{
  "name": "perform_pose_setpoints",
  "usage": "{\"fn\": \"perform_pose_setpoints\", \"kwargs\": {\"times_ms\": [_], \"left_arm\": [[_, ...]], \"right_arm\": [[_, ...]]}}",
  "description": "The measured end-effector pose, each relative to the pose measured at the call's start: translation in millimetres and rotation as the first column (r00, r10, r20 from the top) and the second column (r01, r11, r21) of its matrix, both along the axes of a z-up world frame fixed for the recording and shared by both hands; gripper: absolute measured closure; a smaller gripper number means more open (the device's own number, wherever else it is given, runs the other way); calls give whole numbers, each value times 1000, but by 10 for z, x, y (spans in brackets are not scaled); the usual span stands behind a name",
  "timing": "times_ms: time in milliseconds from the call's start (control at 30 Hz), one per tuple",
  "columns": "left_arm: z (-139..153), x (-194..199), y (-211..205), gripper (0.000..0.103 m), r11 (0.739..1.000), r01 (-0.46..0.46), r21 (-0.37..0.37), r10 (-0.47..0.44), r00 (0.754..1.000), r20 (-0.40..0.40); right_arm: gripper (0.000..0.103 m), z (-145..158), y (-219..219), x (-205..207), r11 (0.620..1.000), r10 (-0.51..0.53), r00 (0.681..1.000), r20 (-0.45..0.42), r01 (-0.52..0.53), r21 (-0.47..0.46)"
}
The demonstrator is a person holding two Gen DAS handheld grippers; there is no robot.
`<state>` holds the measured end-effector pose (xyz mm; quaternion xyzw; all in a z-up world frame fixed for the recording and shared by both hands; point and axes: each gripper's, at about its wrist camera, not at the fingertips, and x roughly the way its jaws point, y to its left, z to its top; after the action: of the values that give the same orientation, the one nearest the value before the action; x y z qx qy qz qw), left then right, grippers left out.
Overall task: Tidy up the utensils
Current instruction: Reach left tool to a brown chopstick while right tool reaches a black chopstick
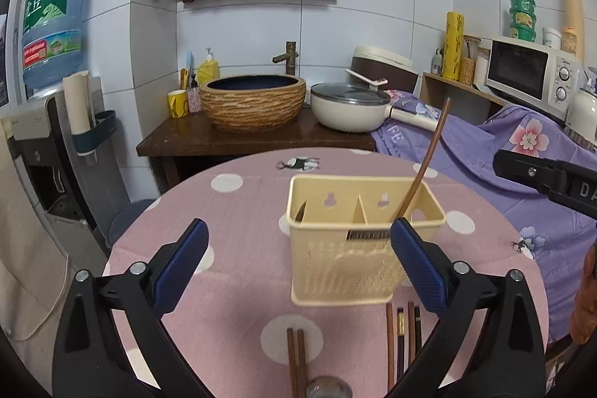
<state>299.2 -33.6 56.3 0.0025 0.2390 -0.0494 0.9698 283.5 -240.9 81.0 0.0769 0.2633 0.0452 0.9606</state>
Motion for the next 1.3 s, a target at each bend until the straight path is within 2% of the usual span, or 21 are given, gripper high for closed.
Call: {"fn": "perform_pose_setpoints", "kwargs": {"times_ms": [167,267,500,567,633,867,1067,1300], "left_arm": [[-218,-175,90,6,1000,-8,5,8,997,-72],[-398,-262,141,6,999,-22,23,25,993,-112],[-860,-443,303,6,999,-48,12,50,973,-224],[-991,-485,336,6,999,-47,13,48,966,-255],[-1081,-502,376,8,999,-46,5,45,958,-283],[-1280,-575,389,24,998,-41,-40,24,938,-345],[-1371,-649,302,36,1000,-1,-16,-5,926,-377],[-1492,-703,245,42,1000,27,11,-20,909,-416]], "right_arm": [[40,-230,26,-201,999,19,999,-50,-21,-26],[40,-469,27,-263,999,22,993,-117,-26,-32],[40,-1035,-30,-395,1000,8,967,-254,-11,-8],[44,-1153,-41,-413,1000,2,959,-283,-6,-15],[50,-1253,-29,-417,1000,0,951,-309,-7,-22],[58,-1501,159,-423,998,47,922,-384,-57,-15],[64,-1629,369,-428,995,61,902,-428,-90,-48],[69,-1693,407,-403,995,31,890,-455,-69,-68]]}}
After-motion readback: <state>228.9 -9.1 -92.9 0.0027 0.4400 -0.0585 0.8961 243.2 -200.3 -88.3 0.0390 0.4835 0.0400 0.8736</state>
